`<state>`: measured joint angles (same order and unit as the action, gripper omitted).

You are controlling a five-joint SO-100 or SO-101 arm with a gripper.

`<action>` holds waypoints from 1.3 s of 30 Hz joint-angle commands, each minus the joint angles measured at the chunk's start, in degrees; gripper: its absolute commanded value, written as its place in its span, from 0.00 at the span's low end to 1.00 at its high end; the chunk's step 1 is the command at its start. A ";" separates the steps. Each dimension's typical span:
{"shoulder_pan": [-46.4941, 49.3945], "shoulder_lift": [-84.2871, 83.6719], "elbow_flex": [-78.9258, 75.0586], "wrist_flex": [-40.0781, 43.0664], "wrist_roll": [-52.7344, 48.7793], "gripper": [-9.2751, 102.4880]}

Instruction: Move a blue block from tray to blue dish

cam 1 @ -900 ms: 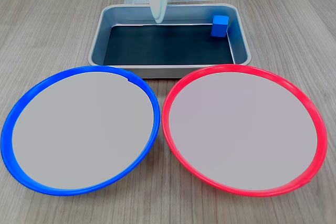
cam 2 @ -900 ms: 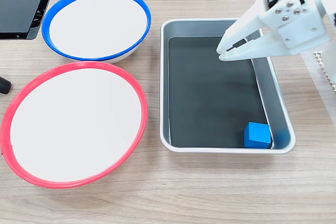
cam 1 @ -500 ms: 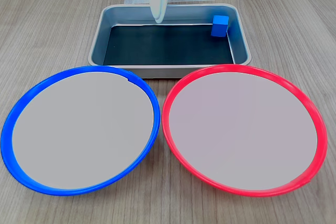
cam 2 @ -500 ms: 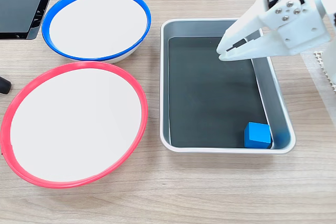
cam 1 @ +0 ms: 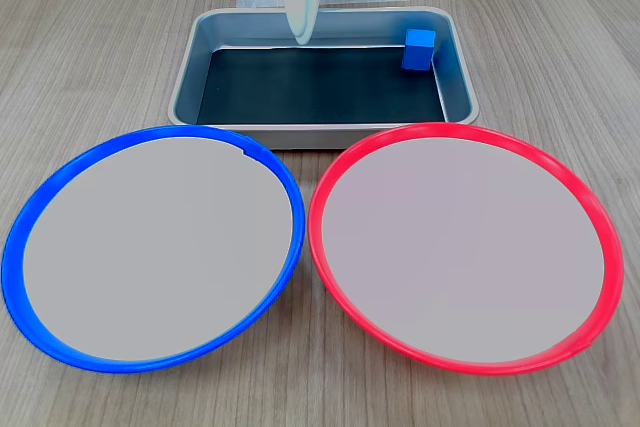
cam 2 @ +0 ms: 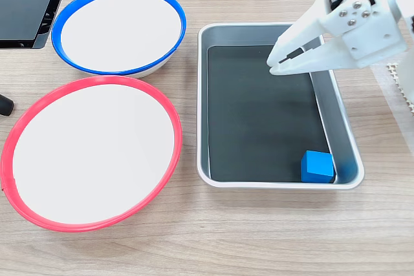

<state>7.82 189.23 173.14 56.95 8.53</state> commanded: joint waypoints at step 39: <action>-17.93 -66.71 -67.59 39.90 -129.99 0.13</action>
<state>-7.56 127.44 109.07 97.47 -114.35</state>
